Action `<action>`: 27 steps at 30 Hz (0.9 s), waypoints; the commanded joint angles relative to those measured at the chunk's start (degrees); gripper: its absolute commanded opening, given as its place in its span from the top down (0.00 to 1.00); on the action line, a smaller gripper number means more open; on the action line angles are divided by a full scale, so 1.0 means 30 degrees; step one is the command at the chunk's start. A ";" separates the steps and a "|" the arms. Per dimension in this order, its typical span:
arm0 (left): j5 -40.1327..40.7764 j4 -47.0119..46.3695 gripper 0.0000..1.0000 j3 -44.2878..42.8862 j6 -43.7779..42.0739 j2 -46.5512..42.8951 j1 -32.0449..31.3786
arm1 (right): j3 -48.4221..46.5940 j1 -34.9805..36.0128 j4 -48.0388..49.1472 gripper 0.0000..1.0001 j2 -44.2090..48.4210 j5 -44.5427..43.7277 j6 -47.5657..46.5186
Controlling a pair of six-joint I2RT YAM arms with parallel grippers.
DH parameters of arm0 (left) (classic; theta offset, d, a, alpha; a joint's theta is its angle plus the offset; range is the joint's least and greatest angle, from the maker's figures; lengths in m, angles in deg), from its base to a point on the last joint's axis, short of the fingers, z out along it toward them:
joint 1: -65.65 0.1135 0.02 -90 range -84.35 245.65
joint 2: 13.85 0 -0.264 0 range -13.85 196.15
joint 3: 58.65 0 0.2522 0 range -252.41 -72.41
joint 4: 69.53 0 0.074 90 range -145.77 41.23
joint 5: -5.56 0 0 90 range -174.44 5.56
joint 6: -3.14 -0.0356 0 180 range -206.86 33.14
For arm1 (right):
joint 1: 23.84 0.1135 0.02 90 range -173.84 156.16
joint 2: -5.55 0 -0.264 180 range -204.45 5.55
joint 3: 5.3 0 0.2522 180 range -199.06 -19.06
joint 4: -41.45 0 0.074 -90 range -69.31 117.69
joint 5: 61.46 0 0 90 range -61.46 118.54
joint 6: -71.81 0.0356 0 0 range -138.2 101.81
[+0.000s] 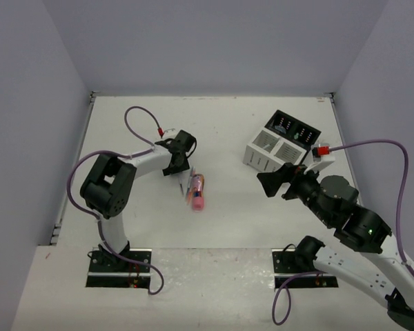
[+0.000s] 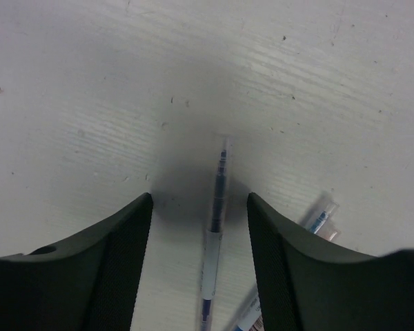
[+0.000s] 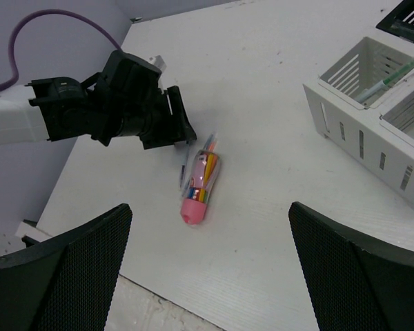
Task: Sort the stationery into containers
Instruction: Pick up the pen from the center of the board.
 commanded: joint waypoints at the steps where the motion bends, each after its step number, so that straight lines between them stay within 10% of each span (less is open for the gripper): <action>1: -0.0197 0.0126 0.55 0.0473 0.0310 0.0611 0.0362 | 0.0085 0.0019 0.0912 0.01 0.0215 0.0535 -0.0224; 6: -0.0017 0.0170 1.00 0.1294 0.0588 0.0059 0.0951 | 0.0084 0.0000 0.1115 0.01 0.0491 0.0720 -0.0253; 18: 0.1947 -0.1033 1.00 0.2389 -0.2715 -0.7761 0.1035 | 0.0202 0.0000 0.1209 0.01 0.0874 0.0107 -0.0229; 27: 0.1461 -1.3140 1.00 0.3609 -0.6933 -1.1703 -0.2155 | 0.0173 0.0029 0.0853 0.02 0.1679 -0.3001 0.0245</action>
